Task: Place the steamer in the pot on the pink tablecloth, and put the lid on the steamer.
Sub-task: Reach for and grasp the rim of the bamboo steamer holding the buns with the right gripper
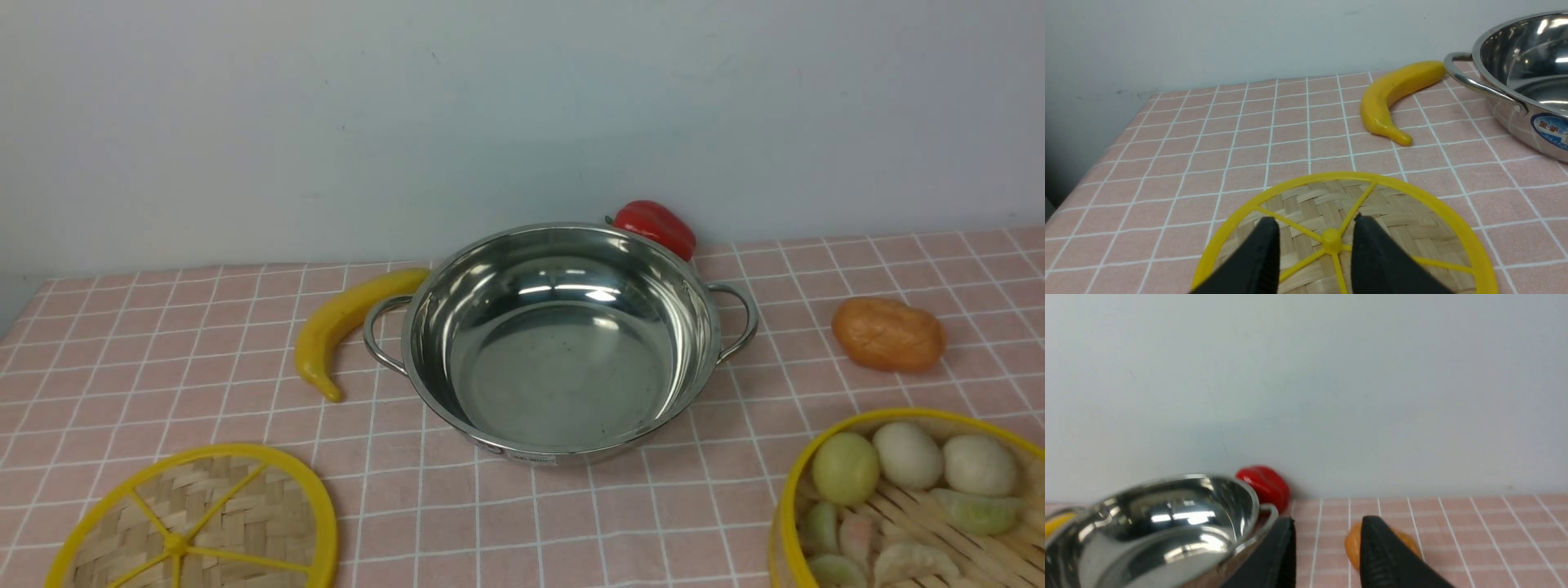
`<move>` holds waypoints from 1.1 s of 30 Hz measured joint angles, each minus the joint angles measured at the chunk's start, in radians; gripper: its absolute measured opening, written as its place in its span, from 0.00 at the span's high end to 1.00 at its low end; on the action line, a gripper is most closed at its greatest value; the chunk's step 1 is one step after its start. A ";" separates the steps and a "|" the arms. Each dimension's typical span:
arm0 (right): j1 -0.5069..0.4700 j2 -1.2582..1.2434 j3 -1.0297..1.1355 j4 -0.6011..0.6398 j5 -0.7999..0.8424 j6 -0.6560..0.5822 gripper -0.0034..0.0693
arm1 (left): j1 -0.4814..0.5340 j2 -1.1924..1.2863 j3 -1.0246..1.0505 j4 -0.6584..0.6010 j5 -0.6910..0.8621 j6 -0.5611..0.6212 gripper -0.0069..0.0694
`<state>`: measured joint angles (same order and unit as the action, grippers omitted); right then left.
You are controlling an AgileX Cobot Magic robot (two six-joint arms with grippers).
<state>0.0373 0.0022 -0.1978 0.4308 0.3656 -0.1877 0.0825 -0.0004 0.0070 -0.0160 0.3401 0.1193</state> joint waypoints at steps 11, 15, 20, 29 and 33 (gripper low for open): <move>0.000 -0.002 -0.151 0.088 0.051 0.021 0.62 | 0.000 0.000 0.000 0.000 0.000 0.000 0.59; 0.000 -0.002 -0.152 0.207 0.025 0.027 0.62 | 0.000 0.000 0.000 0.000 0.000 0.000 0.59; 0.000 -0.002 -0.166 0.310 0.101 0.013 0.62 | 0.000 0.000 0.000 0.000 0.000 0.000 0.59; 0.000 0.165 -0.424 0.247 0.764 -0.200 0.62 | 0.000 0.000 0.000 0.000 0.000 0.000 0.59; 0.000 0.298 -0.510 0.121 0.847 -0.284 0.62 | 0.000 0.000 0.000 0.000 0.000 0.000 0.59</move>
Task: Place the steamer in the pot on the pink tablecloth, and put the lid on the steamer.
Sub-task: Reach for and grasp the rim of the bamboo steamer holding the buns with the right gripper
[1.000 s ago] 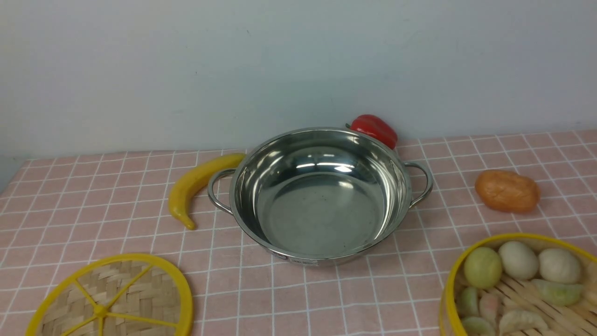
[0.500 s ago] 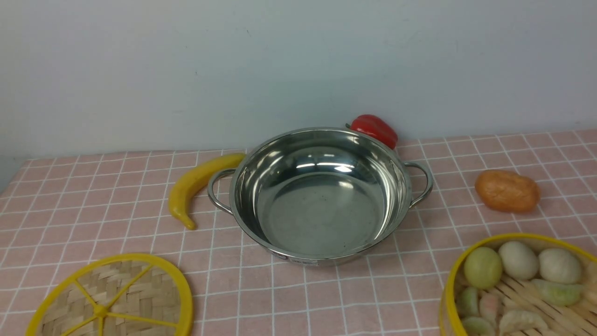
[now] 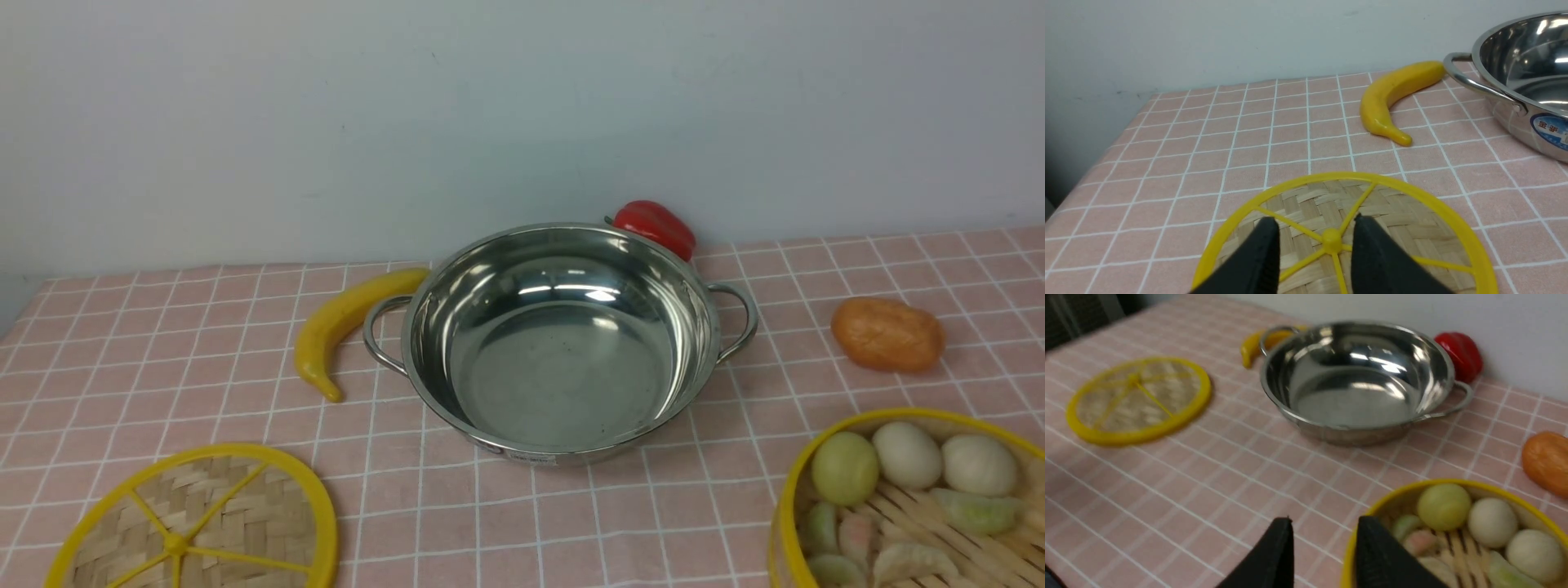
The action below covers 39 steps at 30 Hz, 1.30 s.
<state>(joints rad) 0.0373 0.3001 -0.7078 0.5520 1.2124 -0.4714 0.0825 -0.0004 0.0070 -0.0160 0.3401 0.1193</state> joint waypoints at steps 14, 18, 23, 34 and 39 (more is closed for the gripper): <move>0.151 0.405 -0.023 -0.091 0.016 0.055 0.62 | 0.000 0.000 0.000 0.000 0.000 0.000 0.59; 0.222 0.510 -0.023 -0.134 0.016 0.094 0.62 | 0.000 0.000 0.000 0.000 0.000 0.000 0.59; 0.318 0.706 -0.023 -0.203 -0.007 0.208 0.62 | 0.000 0.000 0.000 0.000 0.000 0.000 0.59; 0.507 0.963 -0.025 -0.343 -0.230 0.270 0.62 | 0.000 0.000 0.000 0.000 0.000 0.000 0.59; 0.529 1.047 -0.025 -0.419 -0.255 0.320 0.62 | 0.000 0.000 0.000 0.000 0.000 0.000 0.59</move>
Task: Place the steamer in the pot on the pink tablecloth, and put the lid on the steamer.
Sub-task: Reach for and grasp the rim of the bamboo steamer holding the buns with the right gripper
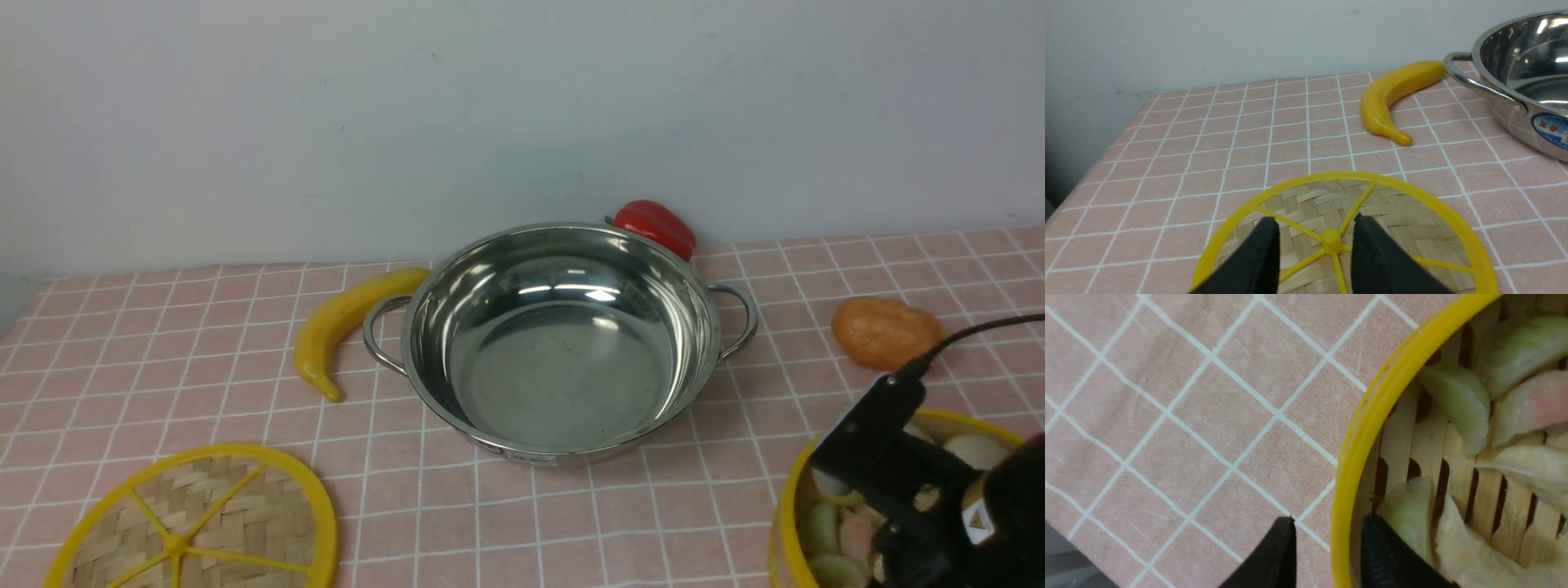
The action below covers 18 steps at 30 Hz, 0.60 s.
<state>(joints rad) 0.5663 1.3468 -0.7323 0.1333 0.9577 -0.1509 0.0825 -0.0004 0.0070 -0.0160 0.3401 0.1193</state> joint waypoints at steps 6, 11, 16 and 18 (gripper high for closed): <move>0.000 0.081 0.000 -0.036 -0.027 0.031 0.62 | 0.000 0.000 0.000 0.000 0.000 0.000 0.59; 0.001 0.108 0.000 -0.036 -0.047 0.031 0.62 | 0.000 0.000 0.000 0.000 0.000 0.000 0.59; 0.002 0.146 0.000 -0.037 -0.054 0.032 0.62 | 0.000 0.000 0.000 0.000 0.000 0.000 0.59; 0.002 0.154 0.000 -0.036 -0.059 0.032 0.62 | 0.000 0.000 0.000 0.000 0.000 0.000 0.59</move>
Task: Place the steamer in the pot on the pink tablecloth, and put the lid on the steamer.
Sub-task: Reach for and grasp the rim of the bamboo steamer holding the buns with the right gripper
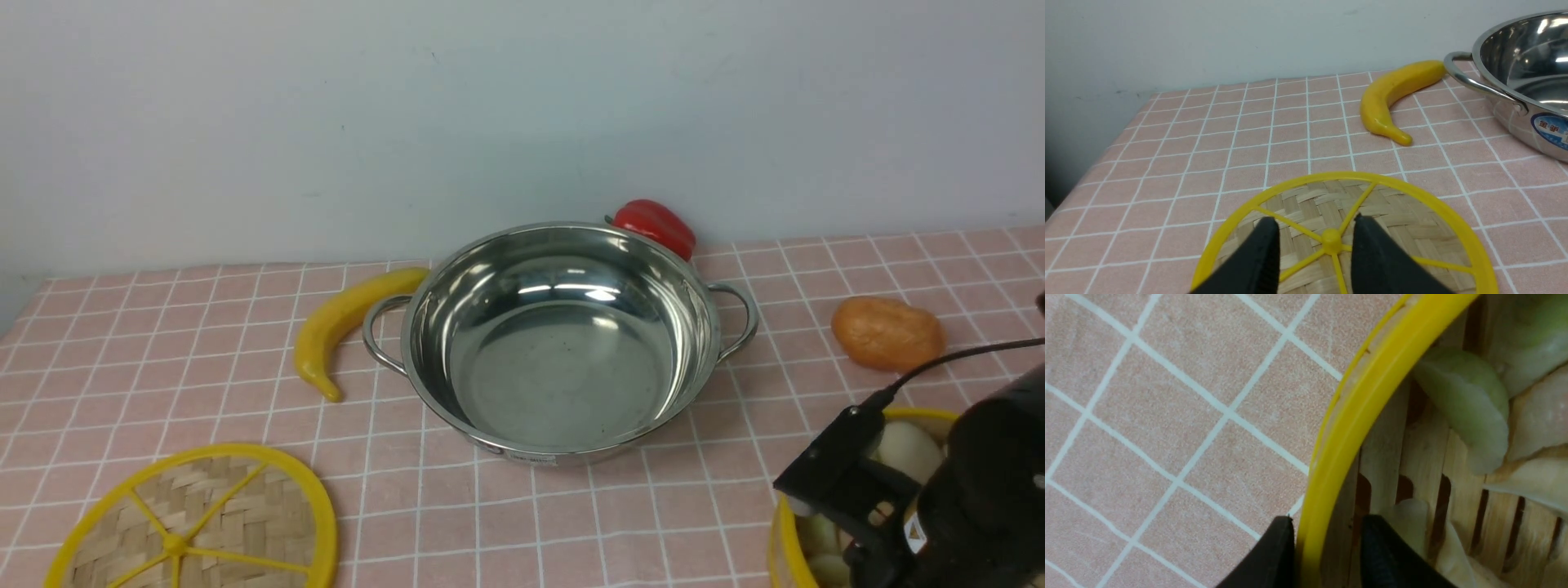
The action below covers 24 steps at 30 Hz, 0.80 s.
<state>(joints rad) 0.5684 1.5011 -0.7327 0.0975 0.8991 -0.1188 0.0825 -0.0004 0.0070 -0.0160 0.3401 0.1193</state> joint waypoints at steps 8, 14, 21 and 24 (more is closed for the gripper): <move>0.000 0.002 -0.004 0.028 0.018 0.005 0.87 | 0.000 0.000 0.000 0.000 0.000 0.000 0.59; 0.000 -0.001 -0.012 0.010 0.043 0.007 0.87 | 0.000 0.000 0.000 0.000 0.000 0.000 0.59; 0.006 -0.105 -0.134 -0.032 0.250 0.009 0.83 | 0.000 0.000 0.000 0.000 0.000 0.000 0.59; 0.037 -0.157 -0.203 -0.065 0.334 0.010 0.81 | 0.000 0.000 0.000 0.000 0.000 0.000 0.59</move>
<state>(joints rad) 0.6058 1.3443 -0.9360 0.0329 1.2331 -0.1087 0.0825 -0.0004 0.0070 -0.0160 0.3401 0.1193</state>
